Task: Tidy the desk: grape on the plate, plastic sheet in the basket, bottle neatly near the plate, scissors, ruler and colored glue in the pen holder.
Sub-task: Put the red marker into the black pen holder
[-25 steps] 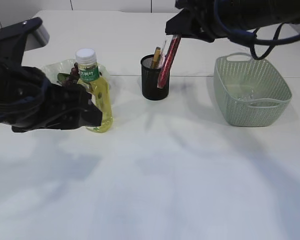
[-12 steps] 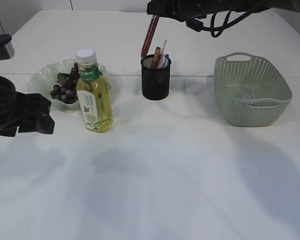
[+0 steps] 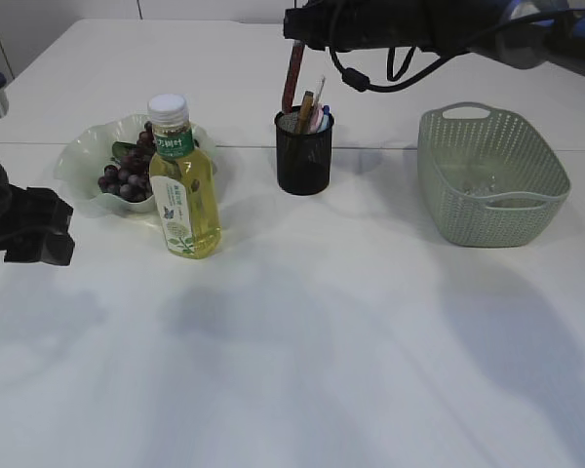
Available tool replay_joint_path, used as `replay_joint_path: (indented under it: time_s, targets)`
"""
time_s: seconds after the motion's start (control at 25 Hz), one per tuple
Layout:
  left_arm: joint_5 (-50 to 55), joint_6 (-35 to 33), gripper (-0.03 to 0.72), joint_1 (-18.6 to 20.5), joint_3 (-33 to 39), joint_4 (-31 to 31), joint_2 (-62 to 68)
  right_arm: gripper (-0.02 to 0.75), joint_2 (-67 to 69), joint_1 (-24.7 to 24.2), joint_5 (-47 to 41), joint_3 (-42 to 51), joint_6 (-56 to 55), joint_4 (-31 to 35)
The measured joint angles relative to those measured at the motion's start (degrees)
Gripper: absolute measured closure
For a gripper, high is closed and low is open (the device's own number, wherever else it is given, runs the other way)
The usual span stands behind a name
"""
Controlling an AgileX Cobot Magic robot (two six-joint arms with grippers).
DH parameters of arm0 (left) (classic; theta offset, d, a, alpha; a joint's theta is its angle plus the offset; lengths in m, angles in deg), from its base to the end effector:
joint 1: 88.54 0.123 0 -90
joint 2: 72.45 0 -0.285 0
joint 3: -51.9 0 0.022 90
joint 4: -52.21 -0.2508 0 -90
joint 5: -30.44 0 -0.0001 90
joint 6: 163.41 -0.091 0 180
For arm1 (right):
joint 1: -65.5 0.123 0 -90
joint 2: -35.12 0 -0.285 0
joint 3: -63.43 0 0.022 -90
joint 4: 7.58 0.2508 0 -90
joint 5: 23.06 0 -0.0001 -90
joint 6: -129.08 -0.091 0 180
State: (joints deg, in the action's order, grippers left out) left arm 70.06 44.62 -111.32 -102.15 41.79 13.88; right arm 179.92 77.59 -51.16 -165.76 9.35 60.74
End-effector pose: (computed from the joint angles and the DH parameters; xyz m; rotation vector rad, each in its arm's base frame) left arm 0.2487 -0.0930 0.2533 0.0259 2.6346 -0.1025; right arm 0.5421 0.1569 0.2610 -0.4240 1.8324 0.6325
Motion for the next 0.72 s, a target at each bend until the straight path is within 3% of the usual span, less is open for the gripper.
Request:
replay_joint_path:
  time_s: [0.56,0.64,0.72]
  targets:
    - [0.9,0.0,0.146,0.0,0.0,-3.4,0.1,0.591,1.6,0.0,2.7,0.0,7.8,0.2]
    - [1.1,0.0,0.146,0.0,0.0,-3.5,0.1,0.552,1.7,0.0,2.7,0.0,7.8,0.2]
    - [1.3,0.0,0.146,0.0,0.0,-3.5,0.1,0.461,1.7,0.0,2.6,0.0,7.8,0.2]
